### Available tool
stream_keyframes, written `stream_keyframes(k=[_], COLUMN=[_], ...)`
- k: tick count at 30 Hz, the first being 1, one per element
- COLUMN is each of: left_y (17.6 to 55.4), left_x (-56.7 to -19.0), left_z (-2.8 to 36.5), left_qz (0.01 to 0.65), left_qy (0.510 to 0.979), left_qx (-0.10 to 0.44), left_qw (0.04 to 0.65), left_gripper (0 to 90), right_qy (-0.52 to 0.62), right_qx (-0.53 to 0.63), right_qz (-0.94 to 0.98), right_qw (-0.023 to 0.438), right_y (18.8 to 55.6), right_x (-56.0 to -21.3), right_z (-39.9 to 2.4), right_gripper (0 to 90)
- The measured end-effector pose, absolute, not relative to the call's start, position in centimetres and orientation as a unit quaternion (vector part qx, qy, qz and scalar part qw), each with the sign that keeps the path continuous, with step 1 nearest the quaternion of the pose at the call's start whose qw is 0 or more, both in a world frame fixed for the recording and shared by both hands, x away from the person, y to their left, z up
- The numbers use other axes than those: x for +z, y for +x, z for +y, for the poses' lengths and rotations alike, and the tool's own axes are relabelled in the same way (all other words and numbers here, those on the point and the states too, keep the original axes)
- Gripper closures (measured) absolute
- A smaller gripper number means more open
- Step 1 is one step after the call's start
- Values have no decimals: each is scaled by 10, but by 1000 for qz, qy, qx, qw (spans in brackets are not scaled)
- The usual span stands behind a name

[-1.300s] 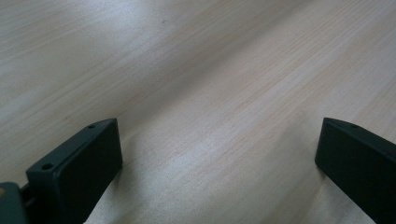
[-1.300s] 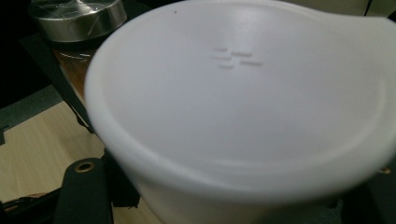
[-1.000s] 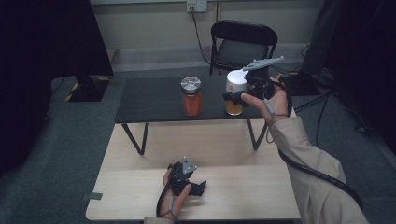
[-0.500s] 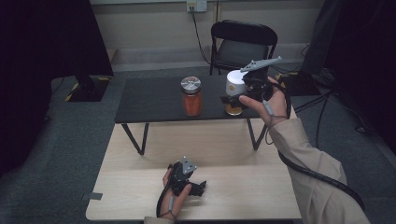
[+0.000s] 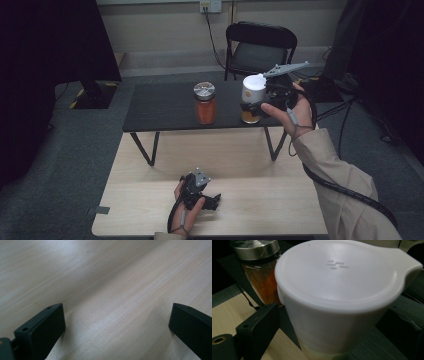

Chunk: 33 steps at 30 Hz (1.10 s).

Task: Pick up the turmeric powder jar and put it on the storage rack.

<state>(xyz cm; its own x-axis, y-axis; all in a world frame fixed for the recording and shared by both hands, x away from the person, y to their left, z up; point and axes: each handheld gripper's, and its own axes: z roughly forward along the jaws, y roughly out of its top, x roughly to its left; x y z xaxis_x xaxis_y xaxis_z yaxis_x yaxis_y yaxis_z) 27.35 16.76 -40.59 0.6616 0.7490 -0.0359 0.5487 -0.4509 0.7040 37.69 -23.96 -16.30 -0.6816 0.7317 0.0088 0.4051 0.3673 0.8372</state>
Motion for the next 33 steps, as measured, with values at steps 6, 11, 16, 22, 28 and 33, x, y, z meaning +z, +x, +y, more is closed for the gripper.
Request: stream_keyframes(k=[6,11,16,22,28,33], left_y=[273,273,273,273,273,273], left_x=[-406,-406,-406,-406,-406,-406], left_z=[168,167,167,167,167,167], left_qz=[387,387,388,388,388,388], left_qy=[840,840,839,839,839,839], left_qx=[142,142,142,142,142,142], left_qw=[354,354,354,354,354,354], left_gripper=[1,1,1,1,1,1], right_qy=[357,357,358,356,358,360], right_qx=[447,450,455,456,463,471], right_qz=[800,799,796,797,794,790], right_qw=[180,177,176,174,163,157], right_y=[373,369,364,359,355,353], right_x=[-166,-168,-170,-173,-183,-191], right_z=[-245,-249,-255,-261,-268,-277], right_gripper=[25,15,10,14,17,17])
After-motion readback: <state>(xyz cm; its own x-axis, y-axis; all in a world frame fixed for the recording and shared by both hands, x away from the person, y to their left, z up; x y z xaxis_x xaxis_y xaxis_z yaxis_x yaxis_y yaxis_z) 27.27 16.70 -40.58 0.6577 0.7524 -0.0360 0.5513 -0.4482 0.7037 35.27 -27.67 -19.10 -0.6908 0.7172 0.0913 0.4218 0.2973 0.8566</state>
